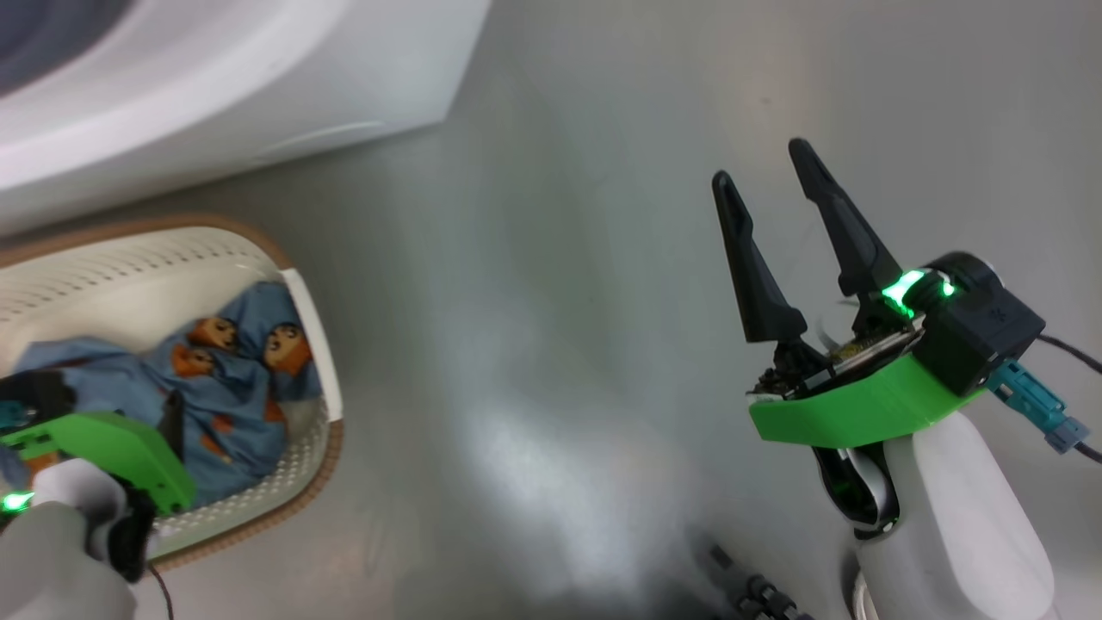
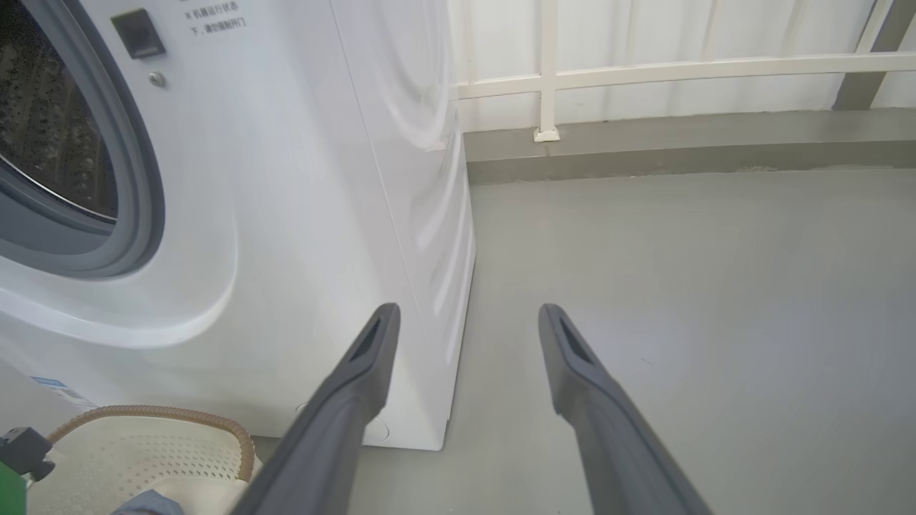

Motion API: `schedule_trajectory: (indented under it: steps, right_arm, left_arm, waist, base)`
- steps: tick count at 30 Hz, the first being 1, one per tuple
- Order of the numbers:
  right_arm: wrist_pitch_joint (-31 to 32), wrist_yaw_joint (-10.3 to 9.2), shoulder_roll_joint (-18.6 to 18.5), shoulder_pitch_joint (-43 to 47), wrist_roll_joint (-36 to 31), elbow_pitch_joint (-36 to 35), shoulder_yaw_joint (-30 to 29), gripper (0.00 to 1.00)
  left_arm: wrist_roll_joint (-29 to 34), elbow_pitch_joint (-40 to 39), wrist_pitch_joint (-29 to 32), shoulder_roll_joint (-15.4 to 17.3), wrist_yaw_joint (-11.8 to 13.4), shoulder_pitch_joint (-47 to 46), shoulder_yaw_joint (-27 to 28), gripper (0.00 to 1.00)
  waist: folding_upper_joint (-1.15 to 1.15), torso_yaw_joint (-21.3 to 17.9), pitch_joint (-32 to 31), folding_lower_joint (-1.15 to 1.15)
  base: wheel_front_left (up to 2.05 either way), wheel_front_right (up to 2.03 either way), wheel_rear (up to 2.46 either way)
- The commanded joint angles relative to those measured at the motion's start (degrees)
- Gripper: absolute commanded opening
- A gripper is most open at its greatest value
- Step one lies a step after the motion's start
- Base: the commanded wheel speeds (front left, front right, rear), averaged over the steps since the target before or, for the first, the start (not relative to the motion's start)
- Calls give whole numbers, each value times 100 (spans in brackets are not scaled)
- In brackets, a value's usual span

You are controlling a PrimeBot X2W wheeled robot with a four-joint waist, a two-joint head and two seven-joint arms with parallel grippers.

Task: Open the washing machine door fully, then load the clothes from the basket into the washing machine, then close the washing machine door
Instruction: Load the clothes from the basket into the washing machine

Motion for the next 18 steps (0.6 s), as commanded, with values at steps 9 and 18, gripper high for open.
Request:
schedule_trajectory:
  steps: [9,18]
  right_arm:
    - [-27,9,44,33,-13,-256,127,100]
    - [-27,9,44,3,-108,-393,26,100]
  left_arm:
    - [-289,699,58,403,105,-505,394,100]
    - [-353,1137,136,452,85,-1074,353,100]
  waist:
    - [0,-335,708,0]
    - [0,-281,1121,0]
  base:
    - [0,0,0]
    - [0,0,0]
